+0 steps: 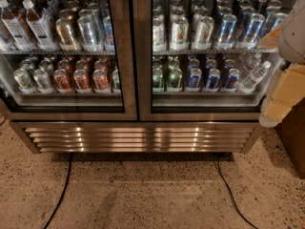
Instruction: Open right fridge door
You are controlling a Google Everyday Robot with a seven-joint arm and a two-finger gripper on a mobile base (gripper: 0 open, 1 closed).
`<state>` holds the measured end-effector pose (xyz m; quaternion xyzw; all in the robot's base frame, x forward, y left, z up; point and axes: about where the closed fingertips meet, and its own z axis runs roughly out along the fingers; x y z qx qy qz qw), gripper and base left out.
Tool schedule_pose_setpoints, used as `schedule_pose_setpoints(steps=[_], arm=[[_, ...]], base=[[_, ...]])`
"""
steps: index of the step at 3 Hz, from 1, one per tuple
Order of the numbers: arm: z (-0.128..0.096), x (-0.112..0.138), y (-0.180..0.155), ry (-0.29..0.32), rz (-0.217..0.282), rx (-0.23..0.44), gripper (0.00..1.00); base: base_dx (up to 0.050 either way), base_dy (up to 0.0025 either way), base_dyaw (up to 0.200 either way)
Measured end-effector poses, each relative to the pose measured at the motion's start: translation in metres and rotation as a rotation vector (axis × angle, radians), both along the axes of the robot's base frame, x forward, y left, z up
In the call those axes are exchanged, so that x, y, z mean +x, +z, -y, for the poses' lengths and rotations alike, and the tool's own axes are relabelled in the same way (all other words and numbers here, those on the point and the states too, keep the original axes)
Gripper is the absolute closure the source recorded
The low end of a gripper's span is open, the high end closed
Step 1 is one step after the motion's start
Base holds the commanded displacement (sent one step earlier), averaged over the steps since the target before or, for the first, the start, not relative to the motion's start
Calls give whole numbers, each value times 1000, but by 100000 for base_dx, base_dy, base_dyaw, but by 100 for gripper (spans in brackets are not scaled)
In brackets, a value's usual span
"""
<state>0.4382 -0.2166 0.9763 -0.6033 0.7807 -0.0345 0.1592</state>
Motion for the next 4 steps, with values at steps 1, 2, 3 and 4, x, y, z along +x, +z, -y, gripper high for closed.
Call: schedule_pose_setpoints(steps=[1, 2, 3, 4], arm=[[0, 0, 0, 0, 0, 0, 0], [-11, 13, -17, 26, -47, 54, 0], [-34, 36, -39, 114, -106, 207, 0], [-52, 61, -58, 244, -113, 454, 0]], base=[[0, 0, 0], [0, 0, 0], [0, 0, 0], [0, 0, 0]])
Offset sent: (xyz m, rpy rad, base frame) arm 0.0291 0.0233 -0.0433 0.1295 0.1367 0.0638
